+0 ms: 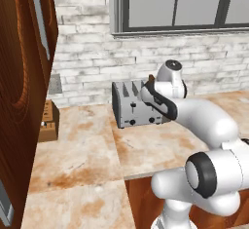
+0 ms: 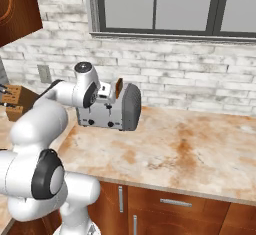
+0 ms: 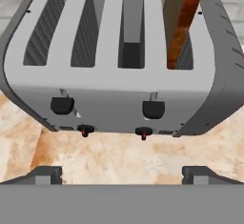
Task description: Start the toaster. Once the lever pops up, take the bread to the plate on the dining counter.
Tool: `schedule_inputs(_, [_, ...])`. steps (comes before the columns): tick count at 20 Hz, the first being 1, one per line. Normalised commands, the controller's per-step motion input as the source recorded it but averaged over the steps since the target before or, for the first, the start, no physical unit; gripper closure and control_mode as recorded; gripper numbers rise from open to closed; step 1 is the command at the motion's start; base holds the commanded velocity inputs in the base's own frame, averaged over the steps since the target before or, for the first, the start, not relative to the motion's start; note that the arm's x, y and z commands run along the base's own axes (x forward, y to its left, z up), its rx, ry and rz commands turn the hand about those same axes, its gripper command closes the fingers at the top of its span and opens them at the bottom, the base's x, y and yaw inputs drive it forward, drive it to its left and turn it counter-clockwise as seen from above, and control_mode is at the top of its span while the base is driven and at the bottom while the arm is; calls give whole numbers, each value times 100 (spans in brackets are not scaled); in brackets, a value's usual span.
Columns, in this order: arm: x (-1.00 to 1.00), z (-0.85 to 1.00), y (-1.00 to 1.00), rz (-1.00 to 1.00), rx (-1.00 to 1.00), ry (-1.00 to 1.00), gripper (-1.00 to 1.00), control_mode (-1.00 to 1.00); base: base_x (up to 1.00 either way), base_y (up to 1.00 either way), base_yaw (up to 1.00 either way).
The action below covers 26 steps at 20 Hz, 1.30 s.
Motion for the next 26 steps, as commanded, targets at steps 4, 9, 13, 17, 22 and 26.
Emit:
schedule_inputs(4, [20,-25,0,0,0,0,-100,-100,0,0,0])
schedule_inputs(9, [20,-22,0,0,0,0,-100,-100,0,0,0])
schedule_inputs(13, [14,-13,0,0,0,0,-100,-100,0,0,0])
schedule_inputs(17, [6,-5,1,0,0,0,-100,-100,0,0,0])
schedule_inputs(22, [1,-4,8,0,0,0,-100,-100,0,0,0])
schedule_inputs(26, [3,-7,8,0,0,0,-100,-100,0,0,0])
